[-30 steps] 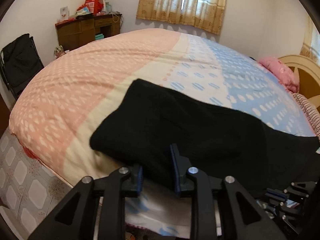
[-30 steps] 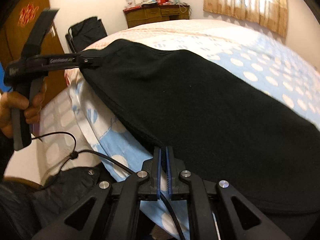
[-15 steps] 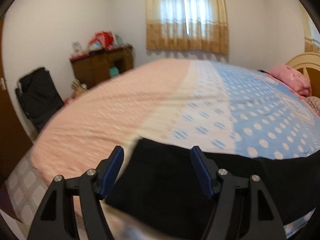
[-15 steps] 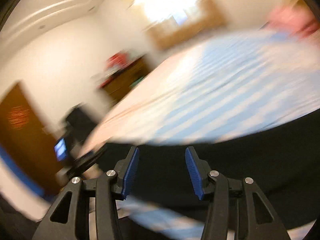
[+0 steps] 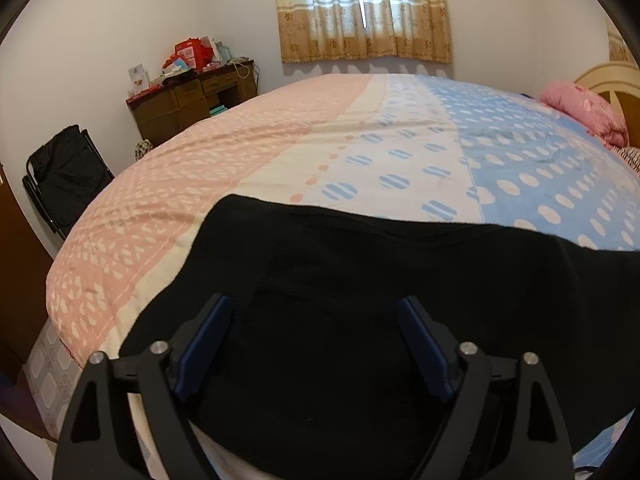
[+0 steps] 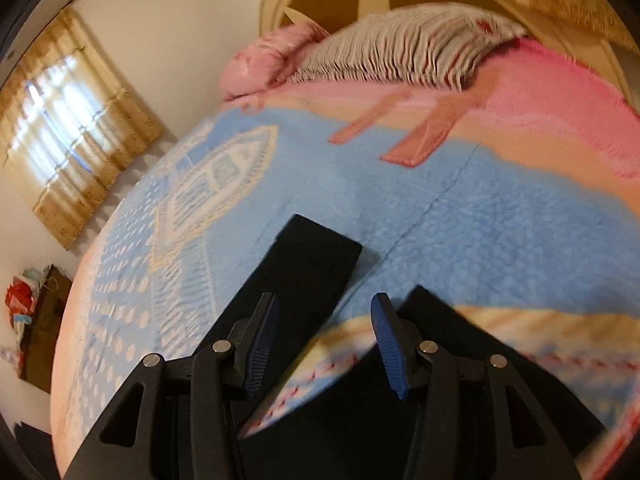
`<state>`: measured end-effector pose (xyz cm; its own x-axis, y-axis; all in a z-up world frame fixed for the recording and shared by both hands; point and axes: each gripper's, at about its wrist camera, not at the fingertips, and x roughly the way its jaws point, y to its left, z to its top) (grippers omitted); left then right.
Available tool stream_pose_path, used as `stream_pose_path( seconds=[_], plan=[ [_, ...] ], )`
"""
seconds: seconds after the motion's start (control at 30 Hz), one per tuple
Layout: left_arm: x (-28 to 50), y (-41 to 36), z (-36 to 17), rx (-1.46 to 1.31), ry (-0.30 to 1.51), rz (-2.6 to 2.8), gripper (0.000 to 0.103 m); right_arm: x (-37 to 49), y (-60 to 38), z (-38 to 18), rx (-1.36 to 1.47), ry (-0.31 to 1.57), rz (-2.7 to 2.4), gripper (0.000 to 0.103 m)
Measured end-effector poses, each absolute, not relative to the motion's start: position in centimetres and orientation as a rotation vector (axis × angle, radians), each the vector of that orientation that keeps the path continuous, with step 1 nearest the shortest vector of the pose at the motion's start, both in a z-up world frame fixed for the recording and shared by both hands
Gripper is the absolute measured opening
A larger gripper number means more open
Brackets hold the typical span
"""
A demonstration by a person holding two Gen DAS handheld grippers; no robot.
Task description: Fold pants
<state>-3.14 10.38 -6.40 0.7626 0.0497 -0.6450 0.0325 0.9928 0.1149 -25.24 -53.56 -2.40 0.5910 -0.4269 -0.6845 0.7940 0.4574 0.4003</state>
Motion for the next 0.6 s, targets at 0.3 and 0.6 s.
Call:
stream_pose_path(
  seconds=[0.3,0.6],
  plan=[
    [-1.8,9.4,-6.9,0.127,0.743,0.045,0.099,-20.8,-52.5,-3.0,0.686,0.674,-0.756,0.009],
    [-1.7,9.5,-6.9,0.127,0.756,0.011,0.1,-26.8,-47.5,5.1,0.609,0.493,-0.64,0.008]
  ],
)
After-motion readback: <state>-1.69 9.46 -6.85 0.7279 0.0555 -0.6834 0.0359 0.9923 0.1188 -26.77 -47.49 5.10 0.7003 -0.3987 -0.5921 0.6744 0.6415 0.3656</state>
